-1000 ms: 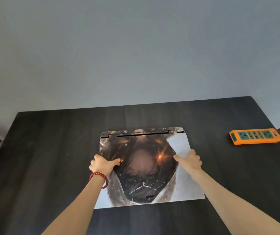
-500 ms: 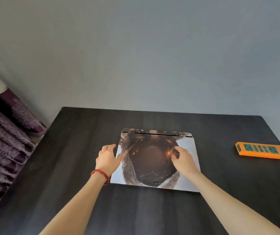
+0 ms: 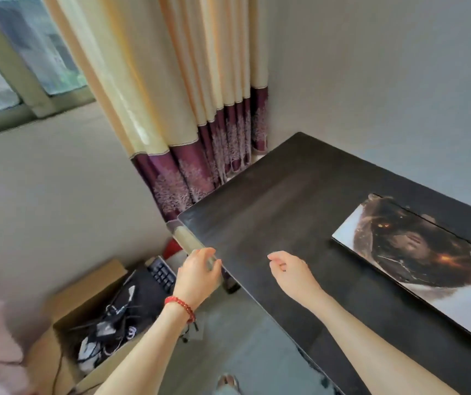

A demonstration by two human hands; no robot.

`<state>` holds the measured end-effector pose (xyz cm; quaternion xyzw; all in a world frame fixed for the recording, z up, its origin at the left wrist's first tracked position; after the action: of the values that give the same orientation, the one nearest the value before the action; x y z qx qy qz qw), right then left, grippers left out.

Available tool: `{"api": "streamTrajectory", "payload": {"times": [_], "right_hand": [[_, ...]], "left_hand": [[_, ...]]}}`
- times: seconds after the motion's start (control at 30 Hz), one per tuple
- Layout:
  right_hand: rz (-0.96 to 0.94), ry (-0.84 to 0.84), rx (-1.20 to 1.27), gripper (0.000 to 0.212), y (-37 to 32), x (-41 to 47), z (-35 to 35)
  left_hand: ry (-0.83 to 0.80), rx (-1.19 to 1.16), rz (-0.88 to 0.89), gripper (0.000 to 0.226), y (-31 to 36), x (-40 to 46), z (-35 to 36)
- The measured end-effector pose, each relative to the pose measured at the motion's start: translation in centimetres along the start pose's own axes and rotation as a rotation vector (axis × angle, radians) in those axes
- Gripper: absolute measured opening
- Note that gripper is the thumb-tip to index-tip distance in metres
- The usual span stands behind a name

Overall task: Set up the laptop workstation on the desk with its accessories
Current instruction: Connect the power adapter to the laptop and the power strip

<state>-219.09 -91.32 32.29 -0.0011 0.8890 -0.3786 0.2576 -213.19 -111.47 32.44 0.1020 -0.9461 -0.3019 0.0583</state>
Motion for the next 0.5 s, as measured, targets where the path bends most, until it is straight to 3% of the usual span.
{"api": "streamTrajectory", "payload": {"times": [0.27,0.5], "right_hand": [[-0.202,-0.348,-0.272,0.032,-12.0,0.0,20.4],[-0.216,-0.517,-0.522,0.036,-15.9,2.5,37.6]], "left_hand": [[0.242,-0.081,-0.420,0.036,-19.2,-11.0,-10.7],[0.160,-0.156,-0.698,0.036,-34.4,-16.4,-11.9]]}}
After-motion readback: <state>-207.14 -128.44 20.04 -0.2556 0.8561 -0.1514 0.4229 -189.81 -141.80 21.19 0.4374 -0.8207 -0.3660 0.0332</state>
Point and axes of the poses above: each hand's wrist, its own x-axis towards the middle knuckle, its own z-axis out of the palm, y = z × x, the point moved 5 cm from there along x, towards the middle knuckle, and after that the axes turned 12 degrees about z, right-handed, at the moved point
